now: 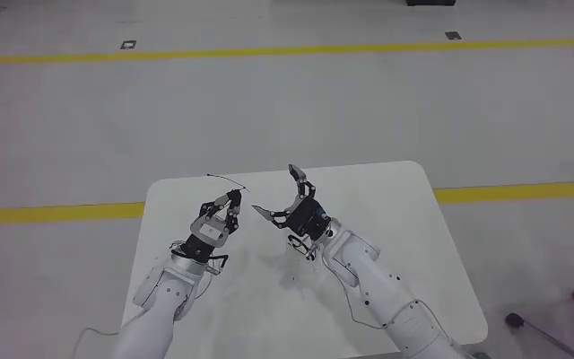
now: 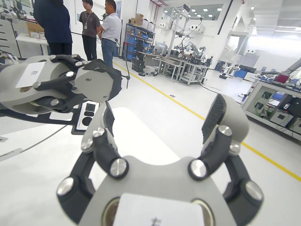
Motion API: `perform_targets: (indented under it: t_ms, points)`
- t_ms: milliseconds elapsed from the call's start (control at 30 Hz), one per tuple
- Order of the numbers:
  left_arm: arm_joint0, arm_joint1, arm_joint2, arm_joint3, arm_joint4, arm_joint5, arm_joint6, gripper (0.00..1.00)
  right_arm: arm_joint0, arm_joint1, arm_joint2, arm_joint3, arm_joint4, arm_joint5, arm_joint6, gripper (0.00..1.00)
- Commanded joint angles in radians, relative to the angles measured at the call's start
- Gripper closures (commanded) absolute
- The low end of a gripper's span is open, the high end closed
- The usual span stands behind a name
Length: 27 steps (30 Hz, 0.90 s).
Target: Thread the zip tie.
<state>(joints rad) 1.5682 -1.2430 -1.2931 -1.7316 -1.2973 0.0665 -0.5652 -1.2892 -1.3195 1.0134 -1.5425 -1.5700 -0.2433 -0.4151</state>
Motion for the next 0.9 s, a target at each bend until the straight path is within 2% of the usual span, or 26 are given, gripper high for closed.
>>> perform_targets:
  t_ms: [0,333,633,867]
  points:
    - [0.000,0.000,0.000,0.000,0.000,0.000,0.000,1.00,0.000,0.000,0.000,0.000,0.000,0.000,0.000,0.00]
    - [0.000,0.000,0.000,0.000,0.000,0.000,0.000,1.00,-0.001,0.000,-0.004,-0.011,0.000,0.000,0.001,0.00]
    - [0.000,0.000,0.000,0.000,0.000,0.000,0.000,1.00,0.055,0.016,-0.057,0.019,0.000,0.024,-0.051,0.00]
    - [0.000,0.000,0.000,0.000,0.000,0.000,0.000,1.00,0.113,0.028,-0.102,0.088,0.000,0.049,-0.116,0.00]
